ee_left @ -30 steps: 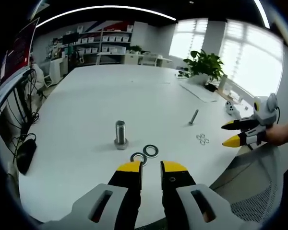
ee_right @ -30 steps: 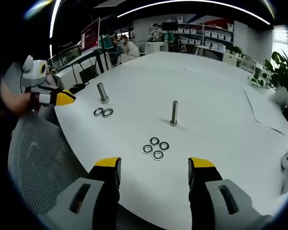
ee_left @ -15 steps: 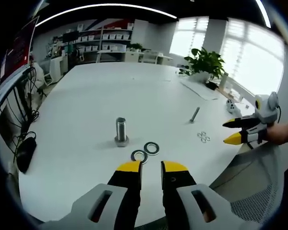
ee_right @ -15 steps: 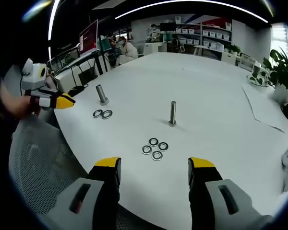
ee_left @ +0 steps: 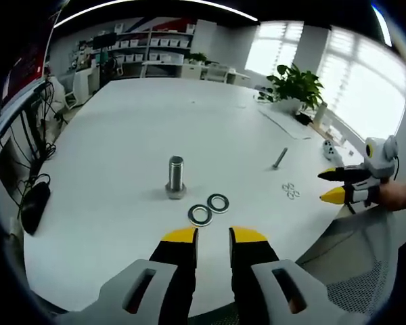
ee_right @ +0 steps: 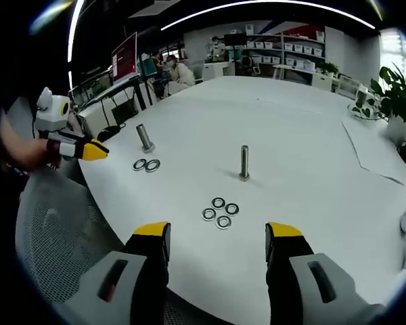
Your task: Place the washer onto the threaded stud by aligning its center hole with the stud, sliding it down to the base, and recovering from edge contact or off-axis alignment until the washer reaches the visible bottom stop.
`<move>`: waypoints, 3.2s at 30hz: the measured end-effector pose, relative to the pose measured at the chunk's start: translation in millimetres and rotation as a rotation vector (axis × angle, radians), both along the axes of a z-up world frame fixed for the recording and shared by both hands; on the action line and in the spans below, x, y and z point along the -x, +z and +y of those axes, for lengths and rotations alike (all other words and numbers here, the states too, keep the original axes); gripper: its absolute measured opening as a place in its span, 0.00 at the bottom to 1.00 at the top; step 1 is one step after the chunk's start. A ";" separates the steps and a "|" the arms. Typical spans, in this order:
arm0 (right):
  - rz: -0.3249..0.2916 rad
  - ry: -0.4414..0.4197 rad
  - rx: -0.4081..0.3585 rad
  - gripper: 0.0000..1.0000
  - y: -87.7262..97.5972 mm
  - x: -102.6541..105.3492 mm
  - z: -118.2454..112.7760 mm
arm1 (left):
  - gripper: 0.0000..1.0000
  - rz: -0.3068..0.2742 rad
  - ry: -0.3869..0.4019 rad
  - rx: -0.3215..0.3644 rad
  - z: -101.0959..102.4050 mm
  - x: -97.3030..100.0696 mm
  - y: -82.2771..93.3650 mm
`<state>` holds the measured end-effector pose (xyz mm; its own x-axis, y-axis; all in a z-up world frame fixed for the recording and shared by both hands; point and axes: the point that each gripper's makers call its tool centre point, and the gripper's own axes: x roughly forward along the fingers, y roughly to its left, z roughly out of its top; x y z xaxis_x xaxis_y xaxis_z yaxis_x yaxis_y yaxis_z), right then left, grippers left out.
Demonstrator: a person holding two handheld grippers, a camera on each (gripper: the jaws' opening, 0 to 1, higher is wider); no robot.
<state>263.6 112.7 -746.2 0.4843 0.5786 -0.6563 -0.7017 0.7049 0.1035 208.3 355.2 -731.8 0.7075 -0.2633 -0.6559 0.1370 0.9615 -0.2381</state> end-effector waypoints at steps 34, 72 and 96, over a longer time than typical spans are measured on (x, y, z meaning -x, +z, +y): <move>0.005 0.002 -0.035 0.59 3.8 0.6 2.3 | 0.19 0.120 -0.078 -0.113 4.4 -24.3 -12.1; 0.000 -0.012 -0.030 0.58 3.9 -1.9 -0.4 | 0.27 0.289 -0.196 -0.175 0.0 -42.2 -46.8; -0.003 -0.033 -0.026 0.58 4.1 -3.7 -4.4 | 0.25 0.288 -0.407 -0.352 -17.2 -49.1 -63.1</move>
<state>267.2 108.2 -742.1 0.5053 0.5793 -0.6396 -0.6784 0.7248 0.1205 257.4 337.9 -794.8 0.3764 -0.2077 -0.9029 0.4877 0.8730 0.0025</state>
